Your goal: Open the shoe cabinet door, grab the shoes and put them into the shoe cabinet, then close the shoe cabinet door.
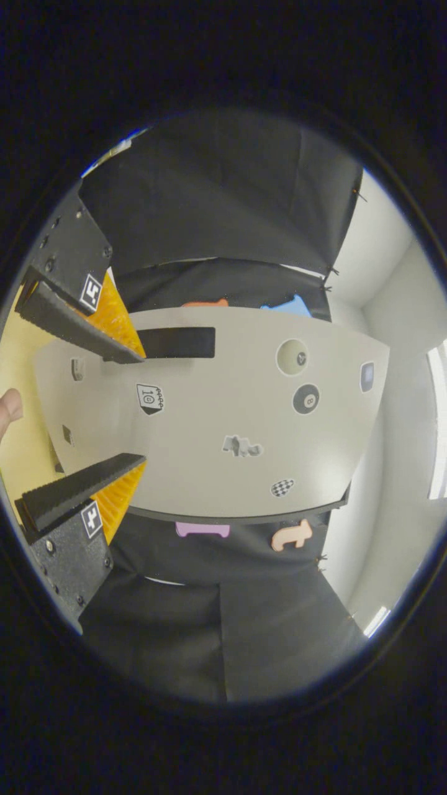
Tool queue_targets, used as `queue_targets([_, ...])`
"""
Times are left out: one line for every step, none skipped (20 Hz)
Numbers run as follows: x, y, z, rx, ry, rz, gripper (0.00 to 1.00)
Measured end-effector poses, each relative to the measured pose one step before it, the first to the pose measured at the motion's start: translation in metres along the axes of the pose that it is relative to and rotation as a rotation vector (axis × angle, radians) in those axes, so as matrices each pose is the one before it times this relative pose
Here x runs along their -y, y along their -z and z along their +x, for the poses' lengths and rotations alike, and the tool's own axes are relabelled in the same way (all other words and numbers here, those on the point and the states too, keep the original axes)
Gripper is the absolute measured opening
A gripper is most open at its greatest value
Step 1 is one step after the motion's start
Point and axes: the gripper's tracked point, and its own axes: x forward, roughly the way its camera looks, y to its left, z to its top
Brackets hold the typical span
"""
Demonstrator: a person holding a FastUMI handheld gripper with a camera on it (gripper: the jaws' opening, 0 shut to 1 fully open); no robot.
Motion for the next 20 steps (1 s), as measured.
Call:
queue_targets([-0.00614,-0.00114,-0.00394,0.01319,-0.01265,0.00401,0.96])
queue_targets([-0.00755,0.00183,-0.00447,-0.00470,-0.01646,-0.00495,0.96])
queue_targets([-0.00671,0.00242,-0.00606,-0.01166,-0.01587,-0.01101,0.96])
queue_targets([-0.00422,-0.00047,-0.00679,-0.00186,-0.01114,-0.00904,0.96])
queue_targets([-0.00231,-0.00169,-0.00803,0.00543,-0.00436,-0.00685,0.96])
queue_targets([-0.00089,-0.00133,-0.00852,0.00746,-0.00043,-0.00349,0.97])
queue_targets([-0.00186,-0.00145,-0.00809,0.01110,-0.00168,0.00923,0.97])
queue_targets([-0.00386,-0.00017,-0.00671,0.00684,-0.00961,0.01662,0.97])
queue_targets([-0.00168,-0.00070,-0.00847,0.00828,0.00001,0.01771,0.97])
queue_targets([0.00391,-0.00371,-0.00936,0.01655,0.01687,0.00465,0.97])
queue_targets([0.00608,-0.00385,-0.00879,0.01611,0.02315,0.00022,0.97])
queue_targets([0.00590,0.00167,-0.00841,0.00074,0.02068,0.00869,0.97])
queue_targets([0.00655,0.00454,-0.00675,-0.01687,0.02716,0.01881,0.97])
queue_targets([0.00696,0.00728,-0.00629,-0.02001,0.02358,0.02669,0.97])
queue_targets([0.00548,0.00577,-0.00557,-0.02181,0.01871,0.02221,0.97])
queue_targets([0.00280,0.00281,-0.00606,-0.00991,0.00676,0.01594,0.97])
queue_targets([0.00122,0.00193,-0.00461,-0.00423,-0.00407,0.00462,0.97])
queue_targets([0.00557,0.00356,-0.00396,-0.00651,0.00497,-0.00180,0.97])
queue_targets([0.00938,0.00404,-0.00424,-0.00887,0.02636,-0.00462,0.97])
queue_targets([0.01759,0.00650,-0.00359,-0.01334,0.04655,-0.00510,0.97])
